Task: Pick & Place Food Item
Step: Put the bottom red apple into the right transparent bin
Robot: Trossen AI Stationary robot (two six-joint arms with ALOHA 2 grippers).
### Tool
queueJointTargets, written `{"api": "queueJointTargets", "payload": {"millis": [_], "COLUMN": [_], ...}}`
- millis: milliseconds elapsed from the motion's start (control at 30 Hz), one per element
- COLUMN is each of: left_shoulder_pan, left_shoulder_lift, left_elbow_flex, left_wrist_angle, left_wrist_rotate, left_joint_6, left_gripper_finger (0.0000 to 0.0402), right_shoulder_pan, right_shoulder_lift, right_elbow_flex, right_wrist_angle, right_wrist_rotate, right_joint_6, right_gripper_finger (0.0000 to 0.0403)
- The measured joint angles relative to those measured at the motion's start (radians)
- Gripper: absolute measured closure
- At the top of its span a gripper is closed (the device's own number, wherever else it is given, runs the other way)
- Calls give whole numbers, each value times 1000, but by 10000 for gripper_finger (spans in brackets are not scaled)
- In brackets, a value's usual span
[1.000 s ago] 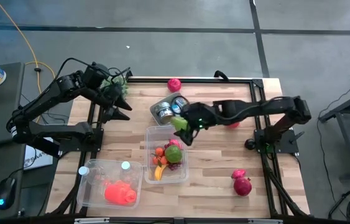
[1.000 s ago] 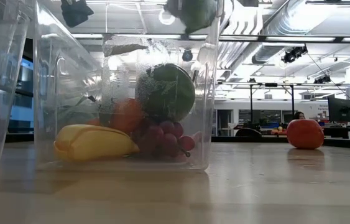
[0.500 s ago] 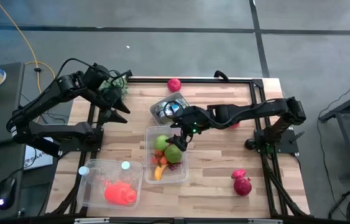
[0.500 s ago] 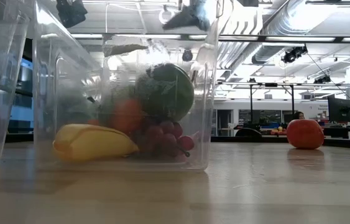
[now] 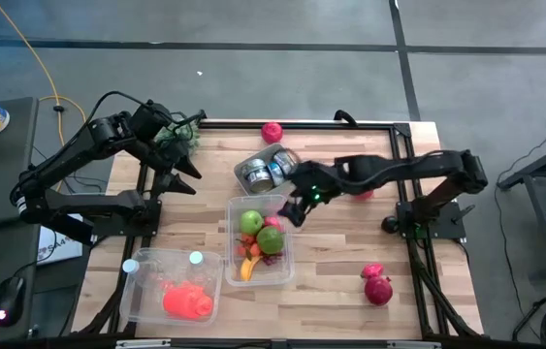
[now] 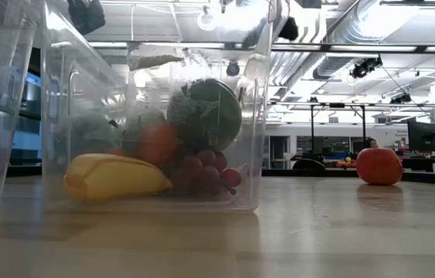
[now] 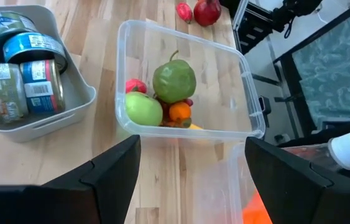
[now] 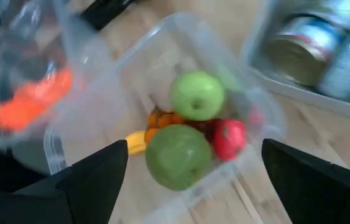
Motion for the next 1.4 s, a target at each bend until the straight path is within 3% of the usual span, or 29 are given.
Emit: {"api": "queueJointTargets", "payload": {"millis": [267, 667, 967, 1200, 1400], "left_shoulder_pan": [0, 0, 0, 0, 0], "left_shoulder_lift": [0, 17, 40, 44, 44], "left_elbow_flex": [0, 0, 0, 0, 0], "left_wrist_angle": [5, 24, 25, 28, 27], "left_wrist_rotate": [-2, -3, -3, -3, -3], "left_joint_6": [22, 33, 30, 24, -2], "left_gripper_finger": [120, 120, 120, 120, 120], "right_shoulder_pan": [-4, -60, -115, -237, -331], "right_shoulder_lift": [-104, -131, -132, -203, -334], "right_elbow_flex": [1, 0, -6, -37, -213], "right_wrist_angle": [-475, -871, -875, -858, -784], "right_wrist_rotate": [164, 220, 252, 239, 216], "right_joint_6": [293, 386, 273, 187, 323], "right_gripper_finger": [44, 44, 44, 44, 44]}}
